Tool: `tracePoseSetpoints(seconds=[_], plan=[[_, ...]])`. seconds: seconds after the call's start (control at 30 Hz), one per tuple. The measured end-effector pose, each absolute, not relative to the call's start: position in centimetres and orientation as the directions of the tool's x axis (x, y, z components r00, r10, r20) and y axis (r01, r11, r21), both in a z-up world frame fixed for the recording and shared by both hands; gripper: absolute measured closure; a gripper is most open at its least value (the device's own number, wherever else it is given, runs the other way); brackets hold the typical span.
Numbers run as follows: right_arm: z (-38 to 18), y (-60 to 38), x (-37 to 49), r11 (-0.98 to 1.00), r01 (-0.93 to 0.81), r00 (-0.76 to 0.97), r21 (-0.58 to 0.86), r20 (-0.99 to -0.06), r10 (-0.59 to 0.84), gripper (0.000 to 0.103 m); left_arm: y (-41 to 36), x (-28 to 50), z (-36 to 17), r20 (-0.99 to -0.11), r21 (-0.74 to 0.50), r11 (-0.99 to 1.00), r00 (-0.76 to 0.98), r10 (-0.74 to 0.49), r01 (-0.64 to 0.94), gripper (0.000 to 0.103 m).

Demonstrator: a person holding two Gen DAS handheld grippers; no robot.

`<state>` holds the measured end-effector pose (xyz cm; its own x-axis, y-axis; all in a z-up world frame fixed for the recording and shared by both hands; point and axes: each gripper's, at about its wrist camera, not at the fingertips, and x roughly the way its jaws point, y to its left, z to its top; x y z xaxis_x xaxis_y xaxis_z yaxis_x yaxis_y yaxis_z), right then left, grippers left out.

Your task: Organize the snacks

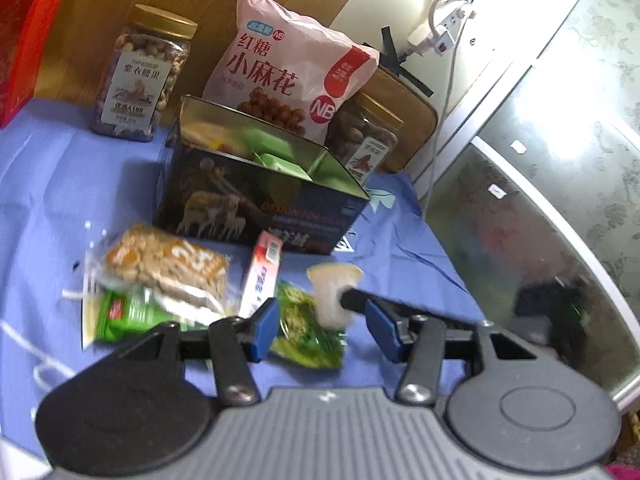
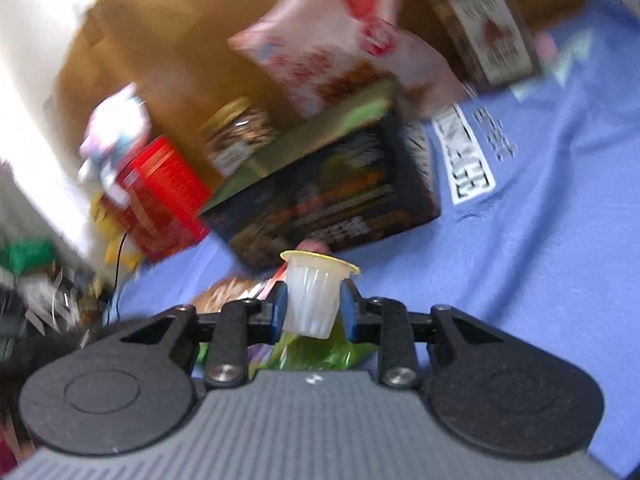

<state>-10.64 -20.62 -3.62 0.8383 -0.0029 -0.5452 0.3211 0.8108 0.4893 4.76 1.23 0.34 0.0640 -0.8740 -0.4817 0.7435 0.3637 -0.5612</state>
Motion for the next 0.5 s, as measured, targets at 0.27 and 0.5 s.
tracePoseSetpoints(seconds=[0.27, 0.5], plan=[[-3.4, -11.2, -14.8, 0.970, 0.062, 0.823, 0.236, -0.562, 0.084, 0.080, 4.6, 2.7, -0.6, -0.468, -0.590, 0.341, 0.034, -0.883, 0.732, 0.042], [-3.8, -10.1, -15.4, 0.977, 0.060, 0.824, 0.205, -0.562, 0.067, 0.054, 4.7, 2.0, -2.0, -0.500, -0.598, 0.362, 0.020, -0.866, 0.715, 0.040]])
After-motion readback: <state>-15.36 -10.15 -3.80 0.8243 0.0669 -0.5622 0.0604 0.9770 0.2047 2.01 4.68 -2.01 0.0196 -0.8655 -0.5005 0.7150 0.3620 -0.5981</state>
